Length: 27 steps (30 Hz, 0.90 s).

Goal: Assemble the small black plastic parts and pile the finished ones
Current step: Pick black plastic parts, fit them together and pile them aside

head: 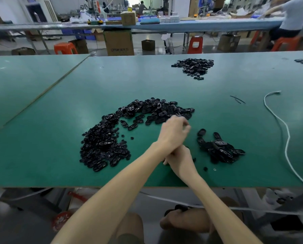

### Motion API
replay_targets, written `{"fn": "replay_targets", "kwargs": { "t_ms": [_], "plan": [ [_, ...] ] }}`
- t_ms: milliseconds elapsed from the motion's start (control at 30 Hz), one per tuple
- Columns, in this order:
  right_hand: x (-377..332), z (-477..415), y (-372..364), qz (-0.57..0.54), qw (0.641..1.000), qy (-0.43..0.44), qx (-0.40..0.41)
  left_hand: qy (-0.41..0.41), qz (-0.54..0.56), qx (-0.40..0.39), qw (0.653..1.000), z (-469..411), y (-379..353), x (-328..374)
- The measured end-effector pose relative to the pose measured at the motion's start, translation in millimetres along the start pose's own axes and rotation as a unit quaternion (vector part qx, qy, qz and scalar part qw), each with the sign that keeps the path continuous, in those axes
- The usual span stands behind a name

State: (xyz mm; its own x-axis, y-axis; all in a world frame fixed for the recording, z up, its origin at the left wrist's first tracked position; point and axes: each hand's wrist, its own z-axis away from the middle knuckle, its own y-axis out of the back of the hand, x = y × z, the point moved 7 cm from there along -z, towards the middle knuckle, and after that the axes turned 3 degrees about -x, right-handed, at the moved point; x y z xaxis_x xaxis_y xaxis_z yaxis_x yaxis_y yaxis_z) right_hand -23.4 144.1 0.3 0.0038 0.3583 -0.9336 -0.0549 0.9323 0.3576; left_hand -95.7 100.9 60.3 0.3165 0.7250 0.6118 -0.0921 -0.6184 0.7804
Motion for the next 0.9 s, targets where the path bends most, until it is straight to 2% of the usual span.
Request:
{"fn": "replay_targets", "kwargs": {
  "t_ms": [100,167,267,533,700,900],
  "plan": [
    [-1,-1,1,-0.009,1.0,0.02,0.006,0.073,-0.055,0.06,0.994,-4,29,-53],
    [0,-3,2,-0.015,1.0,0.022,0.014,0.098,-0.118,0.036,0.988,-3,36,-85],
    [-1,-3,0,-0.015,1.0,0.026,0.008,0.07,-0.189,-0.025,0.979,-2,33,-107],
    [0,-3,3,-0.009,1.0,0.027,0.014,0.005,-0.182,0.1,0.978,13,37,-99],
    [3,-4,3,-0.014,0.999,0.026,0.019,-0.025,-0.195,0.099,0.975,25,37,-96],
    [5,-7,2,-0.023,0.999,0.028,0.026,-0.044,-0.218,0.136,0.965,44,36,-94]
  ]
}}
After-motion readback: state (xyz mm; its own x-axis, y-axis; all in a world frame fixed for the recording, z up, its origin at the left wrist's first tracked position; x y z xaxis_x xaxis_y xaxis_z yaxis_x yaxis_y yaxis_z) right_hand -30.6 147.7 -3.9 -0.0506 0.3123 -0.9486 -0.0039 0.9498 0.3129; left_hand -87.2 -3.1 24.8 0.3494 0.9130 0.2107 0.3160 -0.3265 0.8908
